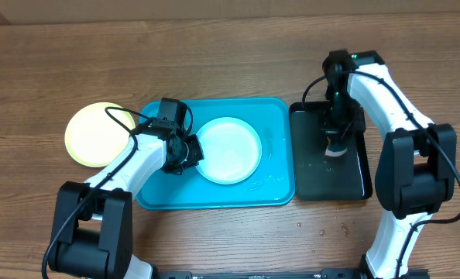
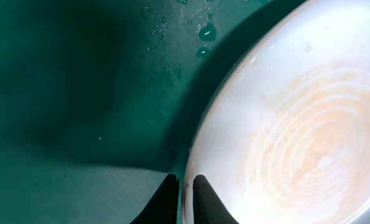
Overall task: Clean dirty plates on tray and stack at the side
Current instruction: 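Scrub the light-blue plate with the sponge while left gripper holds rim, then drop the sponge into the black basin and raise right gripper away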
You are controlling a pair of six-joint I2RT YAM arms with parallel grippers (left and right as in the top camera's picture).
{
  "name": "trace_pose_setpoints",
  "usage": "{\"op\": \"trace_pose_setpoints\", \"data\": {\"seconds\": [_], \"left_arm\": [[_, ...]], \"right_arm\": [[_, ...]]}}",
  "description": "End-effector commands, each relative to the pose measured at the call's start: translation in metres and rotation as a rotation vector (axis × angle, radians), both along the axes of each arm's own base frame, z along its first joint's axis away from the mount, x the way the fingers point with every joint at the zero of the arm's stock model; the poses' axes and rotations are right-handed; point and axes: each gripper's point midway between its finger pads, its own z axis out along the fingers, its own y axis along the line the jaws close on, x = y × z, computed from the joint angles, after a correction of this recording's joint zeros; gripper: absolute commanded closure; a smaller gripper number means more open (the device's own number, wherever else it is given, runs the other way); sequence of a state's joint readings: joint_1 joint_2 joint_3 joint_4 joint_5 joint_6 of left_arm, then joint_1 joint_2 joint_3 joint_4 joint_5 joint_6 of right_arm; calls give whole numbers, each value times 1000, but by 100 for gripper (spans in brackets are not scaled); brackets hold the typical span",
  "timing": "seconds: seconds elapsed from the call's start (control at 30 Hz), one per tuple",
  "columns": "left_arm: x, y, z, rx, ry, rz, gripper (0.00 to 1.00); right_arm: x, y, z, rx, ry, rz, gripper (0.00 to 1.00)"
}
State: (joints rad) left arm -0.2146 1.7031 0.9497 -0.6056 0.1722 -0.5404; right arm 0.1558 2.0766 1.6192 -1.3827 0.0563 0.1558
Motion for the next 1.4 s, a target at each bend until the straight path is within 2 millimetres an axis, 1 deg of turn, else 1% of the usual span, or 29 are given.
{"op": "trace_pose_setpoints", "data": {"seconds": [0.0, 0.03, 0.07, 0.13, 0.17, 0.27, 0.33, 0.5, 0.6, 0.67, 0.73, 0.8, 0.9, 0.93, 1.0, 1.03, 1.07, 1.1, 1.13, 1.17, 1.2, 1.27, 1.37], "left_arm": [[-4, 0, -6, 7, 14, -27, 88], [-4, 0, -6, 7, 14, -27, 87], [-4, 0, -6, 7, 14, -27, 87], [-4, 0, -6, 7, 14, -27, 82], [-4, 0, -6, 6, 13, -27, 80], [-4, 0, -6, 7, 14, -27, 71], [-4, 0, -6, 8, 12, -36, 68], [-6, 0, -6, 12, 17, -48, 66], [-8, 1, -7, 14, 22, -48, 66], [-10, 1, -8, 16, 27, -48, 66], [-12, 3, -11, 24, 35, -46, 66], [-16, 7, -14, 44, 43, -43, 66], [-19, 12, -18, 70, 49, -39, 69], [-19, 12, -18, 72, 48, -39, 70], [-17, 12, -17, 69, 40, -38, 69], [-16, 11, -17, 66, 34, -39, 69], [-14, 11, -17, 64, 27, -38, 69], [-13, 10, -17, 63, 23, -38, 72], [-12, 10, -16, 62, 17, -38, 81], [-10, 10, -16, 61, 11, -39, 93], [-9, 10, -16, 63, 5, -38, 96], [-4, 10, -15, 62, -16, -47, 96], [5, 8, -8, 62, -41, -66, 96]], "right_arm": [[0, -3, 0, -14, -38, 12, 96], [0, -2, -3, -14, -42, 12, 96], [0, -2, -6, -13, -45, 12, 92], [1, -2, -8, -12, -51, 12, 57], [2, -2, -8, -12, -54, 11, 50], [5, -2, -7, -10, -64, 11, 47], [7, -1, -5, -9, -73, 11, 47], [21, -6, 13, -2, -108, -10, 44], [31, -15, 26, 2, -138, -40, 43], [39, -27, 33, 1, -163, -76, 43], [43, -42, 34, -1, -177, -117, 40], [44, -61, 34, -5, -184, -175, 38], [44, -96, 34, -15, -196, -285, 33], [43, -107, 34, -18, -198, -313, 26], [40, -128, 34, -23, -199, -367, 3], [37, -137, 34, -26, -198, -391, 0], [35, -146, 34, -29, -199, -415, 0], [33, -155, 34, -31, -199, -439, 0], [31, -164, 34, -34, -202, -461, 0], [31, -173, 34, -37, -213, -484, 0], [31, -180, 34, -39, -222, -500, 0], [33, -195, 34, -46, -254, -533, 0], [40, -212, 35, -55, -305, -566, 0]]}}
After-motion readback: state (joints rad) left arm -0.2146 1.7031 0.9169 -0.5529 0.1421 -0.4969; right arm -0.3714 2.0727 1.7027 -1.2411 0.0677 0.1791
